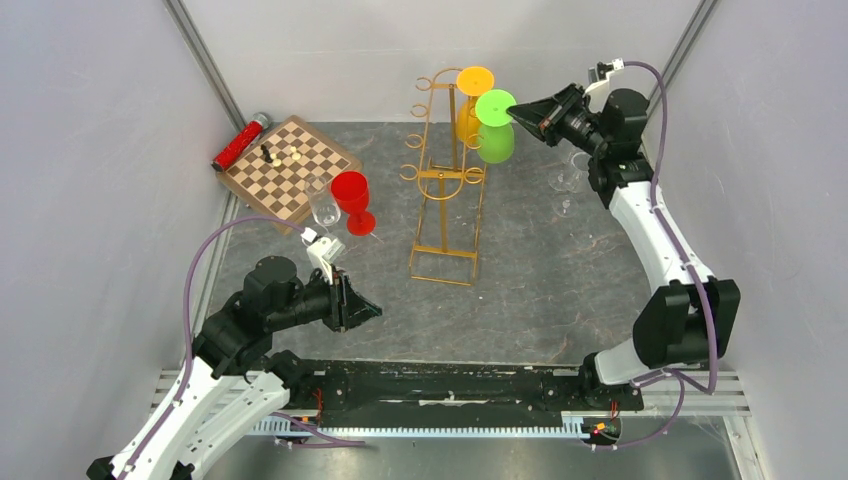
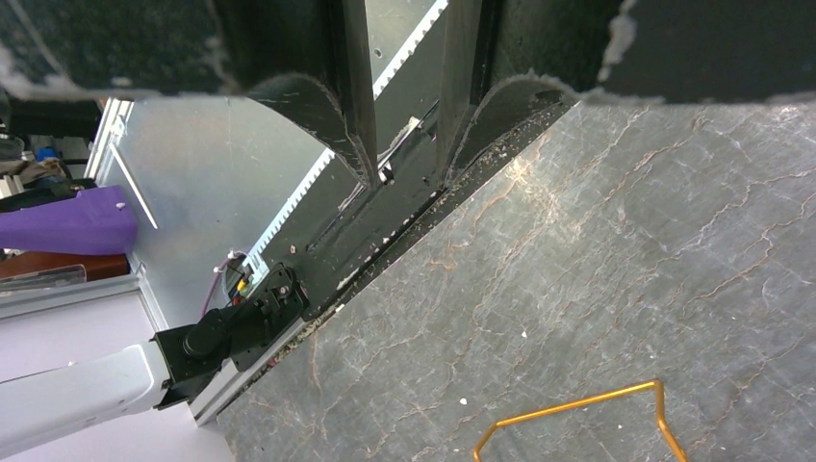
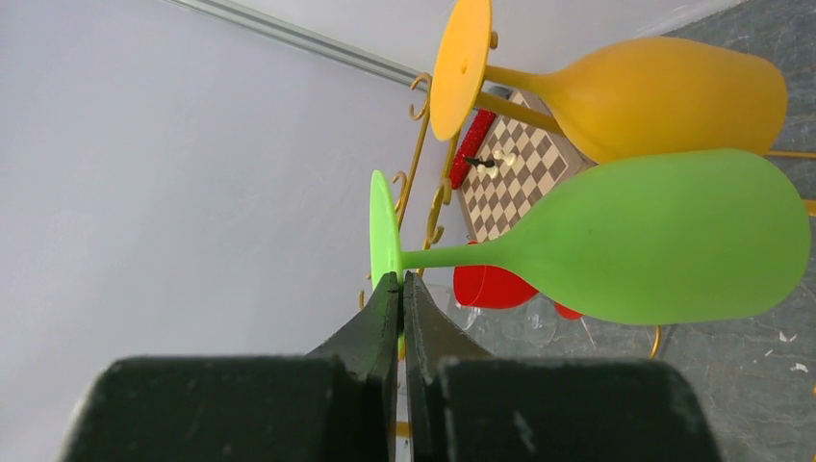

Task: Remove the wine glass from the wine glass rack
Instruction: Pick up the wine glass from the wine rack, then place the wine glass at the center of the board.

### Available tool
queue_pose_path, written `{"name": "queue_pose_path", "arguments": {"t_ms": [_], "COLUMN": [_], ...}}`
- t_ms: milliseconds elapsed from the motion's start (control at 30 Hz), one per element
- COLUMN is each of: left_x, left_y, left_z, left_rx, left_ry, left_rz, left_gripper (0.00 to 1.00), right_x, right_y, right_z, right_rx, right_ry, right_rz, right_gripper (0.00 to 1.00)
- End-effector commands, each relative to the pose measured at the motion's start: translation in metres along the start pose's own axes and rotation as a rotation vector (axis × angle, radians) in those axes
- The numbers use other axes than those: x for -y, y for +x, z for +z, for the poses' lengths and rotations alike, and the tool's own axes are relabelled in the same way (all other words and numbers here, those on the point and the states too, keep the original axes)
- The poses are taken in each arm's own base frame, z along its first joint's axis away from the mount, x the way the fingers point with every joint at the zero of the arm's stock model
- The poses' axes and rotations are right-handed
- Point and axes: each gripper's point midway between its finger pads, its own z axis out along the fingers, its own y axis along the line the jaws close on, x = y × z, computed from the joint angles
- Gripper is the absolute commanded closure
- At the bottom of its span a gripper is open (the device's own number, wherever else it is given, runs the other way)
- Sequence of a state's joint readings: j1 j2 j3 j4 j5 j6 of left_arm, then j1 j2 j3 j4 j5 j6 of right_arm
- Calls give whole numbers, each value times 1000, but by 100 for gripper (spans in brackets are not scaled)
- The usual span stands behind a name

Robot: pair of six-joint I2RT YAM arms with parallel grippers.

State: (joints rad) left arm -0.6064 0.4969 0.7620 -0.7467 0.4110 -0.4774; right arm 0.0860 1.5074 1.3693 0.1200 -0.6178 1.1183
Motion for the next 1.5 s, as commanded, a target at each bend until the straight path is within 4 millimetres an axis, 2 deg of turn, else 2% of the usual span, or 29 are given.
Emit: {"name": "queue_pose_path", "arguments": {"t_ms": [0,400,533,733,933,1033,1100,1333,1467], "left_x": [0,-4,-6,-13,-10,-3,2,21,29], "left_y": [-8,-9,-9,-10,-9,-12,-16,-34,-42], "left_z": [0,1,3,7,18,23,24,20,16], "left_rx": [34,23,13,-3,-18,-8,0,18,34], "left_ry": [-5,-28,-43,-84,-56,-19,3,51,66], "left_rz": [24,17,9,-12,-75,-109,-123,-173,-210], "left_gripper": [64,62,59,53,45,35,31,25,25], "right_x": [-30,-18,-20,-8,0,2,2,14,16], "right_y": [2,45,56,75,107,129,149,205,228], "right_z": [-24,-77,-91,-112,-126,-131,-135,-147,-155], "right_rx": [17,-3,-7,-13,-95,-165,-231,-409,-458], "right_ry": [-92,-102,-95,-26,4,-25,-61,-155,-209], "right_rz": [-70,-167,-216,-319,-440,-496,-537,-671,-772], "right_gripper": [100,100,100,100,100,100,100,100,100]}}
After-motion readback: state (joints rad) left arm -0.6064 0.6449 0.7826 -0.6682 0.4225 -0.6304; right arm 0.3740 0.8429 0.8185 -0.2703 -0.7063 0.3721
